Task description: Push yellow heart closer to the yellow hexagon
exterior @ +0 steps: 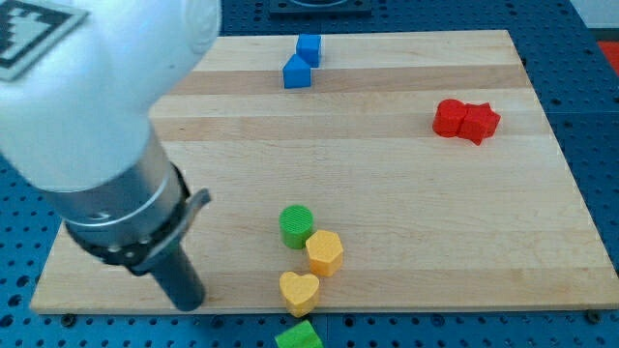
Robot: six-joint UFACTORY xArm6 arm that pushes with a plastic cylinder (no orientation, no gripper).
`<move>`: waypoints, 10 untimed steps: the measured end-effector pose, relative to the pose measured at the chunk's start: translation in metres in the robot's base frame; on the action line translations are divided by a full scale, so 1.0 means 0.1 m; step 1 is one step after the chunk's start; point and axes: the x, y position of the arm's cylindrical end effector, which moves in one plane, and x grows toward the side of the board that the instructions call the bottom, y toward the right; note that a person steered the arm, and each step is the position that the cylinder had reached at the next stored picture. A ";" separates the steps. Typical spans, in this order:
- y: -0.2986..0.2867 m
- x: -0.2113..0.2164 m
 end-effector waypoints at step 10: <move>2.59 0.00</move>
